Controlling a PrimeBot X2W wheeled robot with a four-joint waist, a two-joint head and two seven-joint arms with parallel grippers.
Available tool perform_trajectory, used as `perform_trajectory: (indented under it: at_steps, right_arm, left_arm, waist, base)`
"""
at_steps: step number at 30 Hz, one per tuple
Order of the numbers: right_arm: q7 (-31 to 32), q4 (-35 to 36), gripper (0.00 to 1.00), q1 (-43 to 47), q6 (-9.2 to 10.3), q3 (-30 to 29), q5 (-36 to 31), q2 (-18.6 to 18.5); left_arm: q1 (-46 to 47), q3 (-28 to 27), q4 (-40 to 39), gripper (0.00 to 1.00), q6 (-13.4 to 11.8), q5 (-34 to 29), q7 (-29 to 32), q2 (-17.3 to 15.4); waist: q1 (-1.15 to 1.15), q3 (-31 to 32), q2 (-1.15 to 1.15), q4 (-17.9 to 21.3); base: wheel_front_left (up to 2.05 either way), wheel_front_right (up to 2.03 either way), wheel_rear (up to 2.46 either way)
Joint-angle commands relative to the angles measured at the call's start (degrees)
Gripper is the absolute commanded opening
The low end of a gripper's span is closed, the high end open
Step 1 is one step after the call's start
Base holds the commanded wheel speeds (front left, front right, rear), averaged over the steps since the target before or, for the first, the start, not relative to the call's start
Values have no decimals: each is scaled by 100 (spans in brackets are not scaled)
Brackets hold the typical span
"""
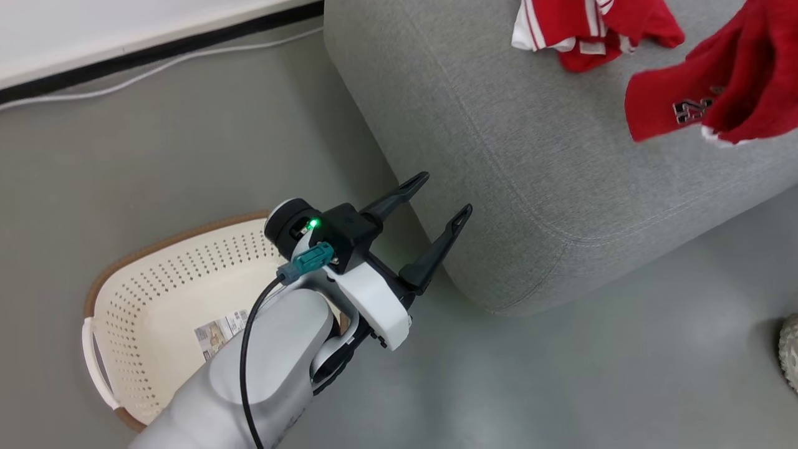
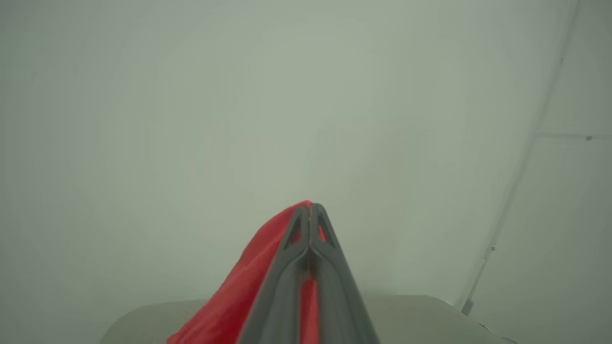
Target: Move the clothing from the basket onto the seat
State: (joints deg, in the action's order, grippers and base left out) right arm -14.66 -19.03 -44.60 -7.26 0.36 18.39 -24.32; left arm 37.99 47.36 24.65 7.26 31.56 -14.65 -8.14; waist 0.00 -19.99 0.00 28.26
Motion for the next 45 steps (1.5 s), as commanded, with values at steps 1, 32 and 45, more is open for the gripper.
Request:
perform_trajectory:
  at_steps: [1,32,45]
  right_arm:
    - [-34,71,0,-197,-23,-151,-61,-239]
    - [-34,-2973,0,-2931,-23,-2636,-2086,-2379]
    - [-34,-3356,0,-3908,-23,-3104,-3088,-1711]
  left_arm:
    - [315,-91,-92,100,23,-70,-35,-4]
    - [1148,617,103,100,23,-100,-35,128]
    - [1058,523,22,100,23,-205,-35,262]
  waist:
    - [0,-447,0,-238]
    - [0,-2411,0,-1239]
    - [0,-2679,0,-1722]
  base:
    - [0,0,0]
    - [0,0,0]
    - [0,0,0]
